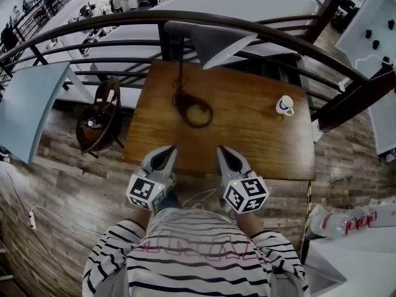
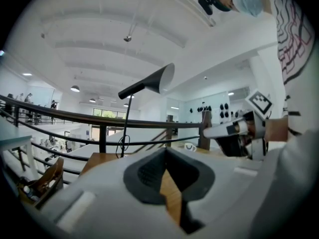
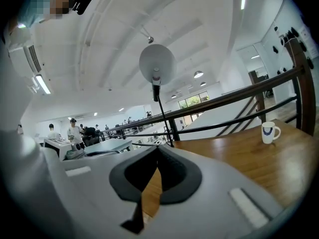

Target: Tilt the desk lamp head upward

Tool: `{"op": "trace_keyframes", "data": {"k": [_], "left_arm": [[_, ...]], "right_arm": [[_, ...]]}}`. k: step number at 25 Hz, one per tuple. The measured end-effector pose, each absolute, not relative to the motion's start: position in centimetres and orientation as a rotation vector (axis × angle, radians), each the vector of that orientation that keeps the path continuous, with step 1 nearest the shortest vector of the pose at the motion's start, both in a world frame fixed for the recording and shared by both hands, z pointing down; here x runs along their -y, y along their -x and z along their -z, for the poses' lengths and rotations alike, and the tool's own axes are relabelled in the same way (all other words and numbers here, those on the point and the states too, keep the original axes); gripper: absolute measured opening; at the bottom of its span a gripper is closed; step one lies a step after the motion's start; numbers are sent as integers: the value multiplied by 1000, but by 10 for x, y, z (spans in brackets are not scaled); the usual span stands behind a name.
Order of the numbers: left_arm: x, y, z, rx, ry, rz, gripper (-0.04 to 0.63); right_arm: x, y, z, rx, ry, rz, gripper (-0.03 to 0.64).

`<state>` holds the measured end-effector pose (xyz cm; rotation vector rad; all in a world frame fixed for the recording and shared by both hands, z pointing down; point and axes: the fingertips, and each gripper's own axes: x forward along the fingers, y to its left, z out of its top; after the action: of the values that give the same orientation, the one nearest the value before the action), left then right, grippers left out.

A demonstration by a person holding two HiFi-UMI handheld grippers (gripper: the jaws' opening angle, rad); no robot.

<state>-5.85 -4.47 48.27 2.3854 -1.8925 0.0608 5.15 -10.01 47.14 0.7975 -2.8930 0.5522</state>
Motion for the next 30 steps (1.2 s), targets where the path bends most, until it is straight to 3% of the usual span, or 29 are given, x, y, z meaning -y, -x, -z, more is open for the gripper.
{"op": "trace_keyframes", "data": {"k": [30], "left_arm": [[23,20,-489,1828,-2384,-62,3]], "right_arm": [[73,-85,-503,2805,-795,-586,0]]}}
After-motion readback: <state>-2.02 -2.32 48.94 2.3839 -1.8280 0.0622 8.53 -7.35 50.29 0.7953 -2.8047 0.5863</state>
